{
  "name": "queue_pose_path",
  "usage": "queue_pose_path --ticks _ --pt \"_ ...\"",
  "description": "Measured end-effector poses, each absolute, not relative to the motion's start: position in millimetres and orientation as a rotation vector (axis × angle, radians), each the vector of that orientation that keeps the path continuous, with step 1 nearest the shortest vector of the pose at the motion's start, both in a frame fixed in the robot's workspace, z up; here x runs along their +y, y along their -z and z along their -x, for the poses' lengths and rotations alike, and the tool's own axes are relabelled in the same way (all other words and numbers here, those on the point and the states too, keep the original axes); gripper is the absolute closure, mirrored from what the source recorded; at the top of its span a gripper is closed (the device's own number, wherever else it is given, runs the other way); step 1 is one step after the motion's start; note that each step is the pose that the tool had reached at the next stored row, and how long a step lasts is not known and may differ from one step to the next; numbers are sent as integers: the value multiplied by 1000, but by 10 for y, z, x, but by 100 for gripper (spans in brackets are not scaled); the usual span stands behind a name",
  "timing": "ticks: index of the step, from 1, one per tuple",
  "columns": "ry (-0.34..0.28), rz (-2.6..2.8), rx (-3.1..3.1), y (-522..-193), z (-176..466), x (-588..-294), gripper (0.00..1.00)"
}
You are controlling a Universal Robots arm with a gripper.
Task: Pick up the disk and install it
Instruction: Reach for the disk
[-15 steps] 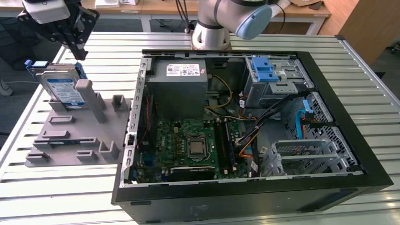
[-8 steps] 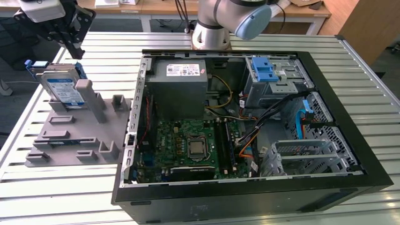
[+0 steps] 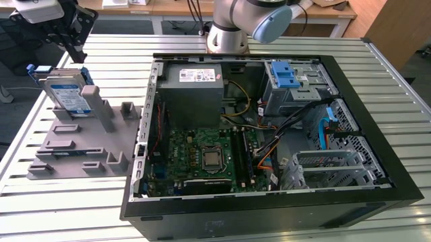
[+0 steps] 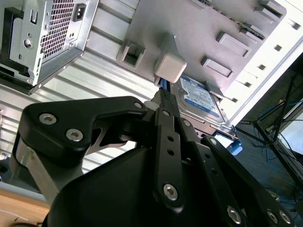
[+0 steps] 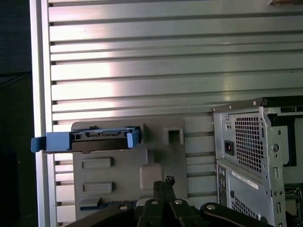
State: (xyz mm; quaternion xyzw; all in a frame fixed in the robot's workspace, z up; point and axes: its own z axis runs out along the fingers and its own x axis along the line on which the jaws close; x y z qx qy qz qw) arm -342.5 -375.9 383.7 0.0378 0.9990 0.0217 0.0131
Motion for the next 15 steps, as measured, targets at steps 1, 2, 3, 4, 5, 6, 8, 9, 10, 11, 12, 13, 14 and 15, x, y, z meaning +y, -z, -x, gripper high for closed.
queue_pose_path --ticks 1,2,3,4,5,6,8,9,10,11,12,13,14,15 --pt "-68 -118 3113 -3837 3425 -3759 89" --pt "-68 -118 3113 -3837 3426 -3759 89" --pt "-68 -118 3113 -3837 3427 -3759 89" --pt "-68 -118 3112 -3837 3427 -3759 89" --pt "-68 -118 3113 -3837 3427 -3758 89" --pt "-68 -118 3112 -3837 3428 -3759 89" --pt "-68 -118 3113 -3836 3445 -3758 89" --pt "-68 -118 3112 -3836 3453 -3758 89" --pt "-68 -118 3112 -3835 3462 -3759 89" --pt "-68 -118 3112 -3835 3472 -3759 89" --pt "-68 -118 3112 -3834 3481 -3759 89" --pt "-68 -118 3113 -3833 3490 -3758 89" --pt "-68 -118 3112 -3832 3496 -3758 89" --pt "-68 -118 3112 -3831 3502 -3758 89"
